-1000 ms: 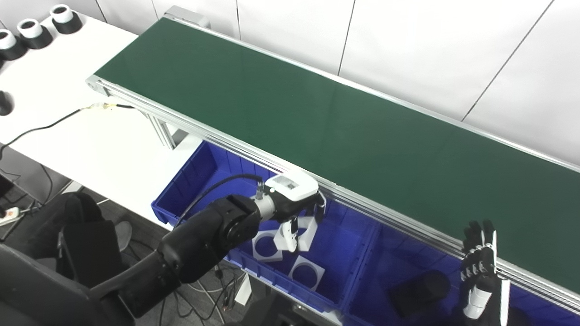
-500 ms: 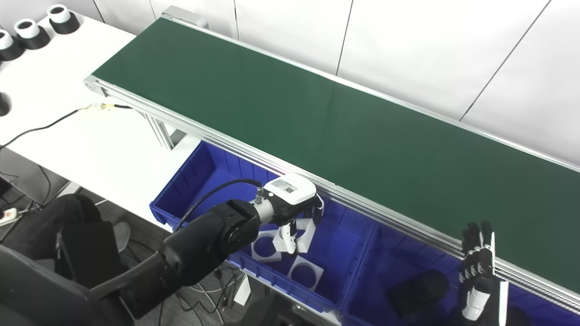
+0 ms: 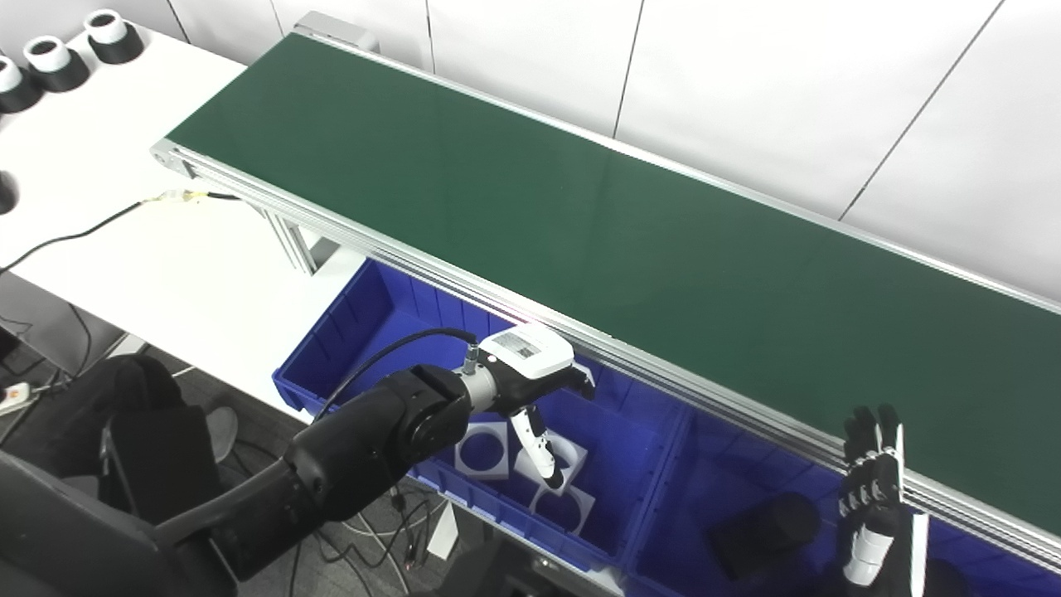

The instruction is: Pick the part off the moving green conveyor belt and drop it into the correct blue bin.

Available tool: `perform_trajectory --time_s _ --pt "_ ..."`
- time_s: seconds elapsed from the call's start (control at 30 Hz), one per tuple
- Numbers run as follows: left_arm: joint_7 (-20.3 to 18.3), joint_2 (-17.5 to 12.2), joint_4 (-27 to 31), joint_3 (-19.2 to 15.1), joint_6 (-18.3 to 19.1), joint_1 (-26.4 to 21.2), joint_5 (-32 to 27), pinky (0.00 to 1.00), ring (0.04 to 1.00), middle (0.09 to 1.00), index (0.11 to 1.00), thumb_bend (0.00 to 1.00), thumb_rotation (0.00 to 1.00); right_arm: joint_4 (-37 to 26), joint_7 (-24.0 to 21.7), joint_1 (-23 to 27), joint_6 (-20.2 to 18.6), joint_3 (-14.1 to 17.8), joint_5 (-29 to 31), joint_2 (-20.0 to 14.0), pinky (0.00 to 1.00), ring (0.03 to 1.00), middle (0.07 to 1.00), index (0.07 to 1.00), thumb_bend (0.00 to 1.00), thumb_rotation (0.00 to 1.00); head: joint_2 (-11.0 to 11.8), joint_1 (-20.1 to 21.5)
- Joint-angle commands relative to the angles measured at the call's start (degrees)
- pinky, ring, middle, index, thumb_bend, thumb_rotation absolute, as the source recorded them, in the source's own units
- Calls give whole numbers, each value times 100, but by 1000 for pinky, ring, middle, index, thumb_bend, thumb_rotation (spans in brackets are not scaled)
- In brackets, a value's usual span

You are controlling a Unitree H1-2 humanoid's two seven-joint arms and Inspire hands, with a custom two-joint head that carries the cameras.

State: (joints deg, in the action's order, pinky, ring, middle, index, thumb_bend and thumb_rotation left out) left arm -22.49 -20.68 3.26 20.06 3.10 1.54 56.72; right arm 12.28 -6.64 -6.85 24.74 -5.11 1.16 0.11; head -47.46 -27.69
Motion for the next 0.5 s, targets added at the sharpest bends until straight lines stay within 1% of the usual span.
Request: perform_trajectory --time_s 0.0,0.07,0.13,0.2,0.3,0.37,0.43,0.47 --pt "67 -48 199 -13 35 -128 -90 610 753 791 773 1000 517 -147 -47 54 214 -8 58 43 988 961 958 1000 868 1000 7 -1" --pt "49 -24 247 -28 49 -110 -156 616 761 796 777 1000 508 -139 -57 57 215 -5 63 35 992 960 960 1000 864 1000 16 2" --pt "87 33 346 -76 31 -61 -331 589 739 788 772 1000 492 -136 -61 56 216 -1 57 24 993 961 961 1000 863 1000 20 11" --pt "68 72 500 -97 56 -15 -466 563 713 785 774 1000 511 -139 -71 51 216 7 75 22 985 958 958 997 860 1000 17 42" --pt "32 192 976 -139 64 119 -830 544 691 780 775 1000 520 -134 -81 49 215 11 68 0 983 962 959 1000 862 1000 15 40" --pt "-27 272 1229 -167 107 175 -1066 490 637 785 778 1000 526 -117 -88 58 215 18 75 -7 983 963 957 999 861 1000 36 17" --pt "-79 364 1557 -214 115 238 -1432 485 631 780 776 1000 517 -84 -119 69 216 19 111 -11 986 965 958 999 858 1000 59 13" --pt "-108 402 1689 -242 109 259 -1630 521 661 781 779 1000 517 -65 -131 74 217 18 122 -12 983 965 959 1000 859 1000 72 21"
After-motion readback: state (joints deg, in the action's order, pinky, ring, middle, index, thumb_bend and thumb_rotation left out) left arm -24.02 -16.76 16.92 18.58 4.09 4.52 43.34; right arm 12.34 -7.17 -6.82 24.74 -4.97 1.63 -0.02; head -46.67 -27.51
